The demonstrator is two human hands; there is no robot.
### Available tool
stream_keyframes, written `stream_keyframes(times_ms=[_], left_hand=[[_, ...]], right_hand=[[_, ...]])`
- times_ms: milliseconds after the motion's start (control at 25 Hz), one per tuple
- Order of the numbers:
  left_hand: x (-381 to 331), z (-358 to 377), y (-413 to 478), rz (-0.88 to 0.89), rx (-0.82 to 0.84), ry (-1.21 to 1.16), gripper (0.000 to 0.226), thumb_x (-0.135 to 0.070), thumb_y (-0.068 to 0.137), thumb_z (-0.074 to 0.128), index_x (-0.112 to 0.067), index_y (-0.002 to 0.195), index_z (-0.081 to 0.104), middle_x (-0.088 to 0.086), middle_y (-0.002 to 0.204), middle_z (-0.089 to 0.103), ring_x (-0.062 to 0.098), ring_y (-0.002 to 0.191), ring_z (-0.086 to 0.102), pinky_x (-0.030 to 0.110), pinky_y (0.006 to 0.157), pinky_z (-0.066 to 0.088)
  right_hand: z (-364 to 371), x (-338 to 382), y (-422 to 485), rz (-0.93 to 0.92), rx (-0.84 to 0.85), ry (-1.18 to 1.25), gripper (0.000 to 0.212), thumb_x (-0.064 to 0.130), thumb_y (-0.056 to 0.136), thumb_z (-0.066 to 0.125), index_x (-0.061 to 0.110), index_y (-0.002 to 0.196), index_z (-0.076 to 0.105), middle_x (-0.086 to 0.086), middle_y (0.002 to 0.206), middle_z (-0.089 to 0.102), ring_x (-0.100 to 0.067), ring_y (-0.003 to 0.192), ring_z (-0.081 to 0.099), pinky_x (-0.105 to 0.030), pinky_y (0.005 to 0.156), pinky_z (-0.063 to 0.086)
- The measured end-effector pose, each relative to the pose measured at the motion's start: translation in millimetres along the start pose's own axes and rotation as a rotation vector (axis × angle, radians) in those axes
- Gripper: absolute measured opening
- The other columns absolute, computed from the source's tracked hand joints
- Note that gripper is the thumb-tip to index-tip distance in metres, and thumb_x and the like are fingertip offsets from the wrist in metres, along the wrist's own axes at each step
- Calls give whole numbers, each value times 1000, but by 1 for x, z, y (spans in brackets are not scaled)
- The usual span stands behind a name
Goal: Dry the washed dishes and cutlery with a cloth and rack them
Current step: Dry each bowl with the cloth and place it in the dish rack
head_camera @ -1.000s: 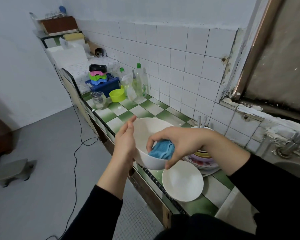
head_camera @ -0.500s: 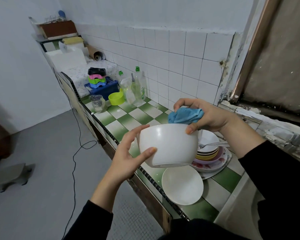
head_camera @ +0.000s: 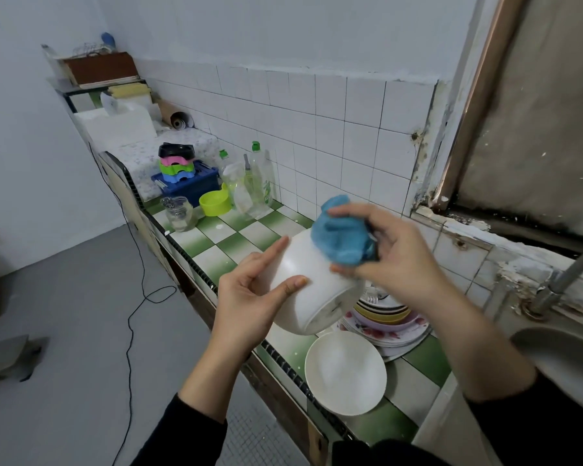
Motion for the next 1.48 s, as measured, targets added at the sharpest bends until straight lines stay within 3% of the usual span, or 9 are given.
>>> stream_keyframes(times_ms=[200,440,600,760,920,1040,1160,1320,1480], left_hand=[[4,7,-2,-57,-24,-65,44,6,85,64,-34,104,67,-24,93,71,-2,99,64,21,93,48],[-4,28,-13,-99,-47,-160,41,8,88,60,-30,102,67,-27,95,69,-7,101,63,11,89,47],[-1,28,-14,-138,-55,-230,43,11,90,56,-28,102,68,-14,104,72,0,102,65,16,91,49],[2,37,-22,-201,-107,-289,48,15,89,52,-27,111,62,-6,122,65,0,112,60,19,102,43],[9,35,-21,-245,-122,-377,49,15,91,49,-27,113,63,3,124,66,16,117,61,31,102,47],[7,35,-25,-228,-109,-359,46,12,91,52,-22,122,60,-13,113,69,7,114,61,24,99,47],[3,36,-25,-233,-128,-403,39,0,92,55,-15,128,57,-16,106,70,-1,100,65,12,81,50],[4,30,-24,-267,-156,-472,35,-4,94,53,-16,126,58,-4,106,73,7,96,68,17,77,54],[-1,31,-29,-229,-133,-381,38,-1,93,54,-27,120,59,-2,125,65,5,108,62,16,86,50]], right_hand=[[23,-4,-28,-227,-116,-577,58,44,69,76,45,122,54,7,143,43,-14,128,39,-16,108,28],[-12,-23,-15,-130,-379,-371,36,58,79,58,35,106,59,2,123,59,-14,121,54,-42,101,45],[12,-4,-26,-382,-337,-579,32,35,85,58,17,111,64,-13,122,60,-23,115,58,-33,97,47],[-23,-24,3,-37,-477,-354,24,32,83,53,25,101,68,3,104,68,-10,95,62,-32,87,50],[35,-1,-20,-413,-241,-640,31,27,83,58,19,112,67,-15,114,61,-23,107,55,-28,100,42],[8,-16,-4,-236,-288,-451,34,31,82,55,21,111,68,-3,110,65,-9,103,56,-17,95,43],[9,-16,3,-154,-332,-435,35,32,81,53,20,110,68,-4,111,66,-15,103,59,-32,95,47],[53,-4,-35,-522,-124,-669,36,21,81,60,21,117,57,-22,124,57,-33,120,52,-43,113,33],[13,-16,-16,-271,-342,-397,33,26,84,58,20,116,62,-6,117,63,-14,109,57,-20,99,40]])
Point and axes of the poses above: each hand's wrist, its own y-axis towards the middle knuckle, its own z-axis out of the palm, x = y × z, the point moved 10 cm from there along y, towards the middle knuckle
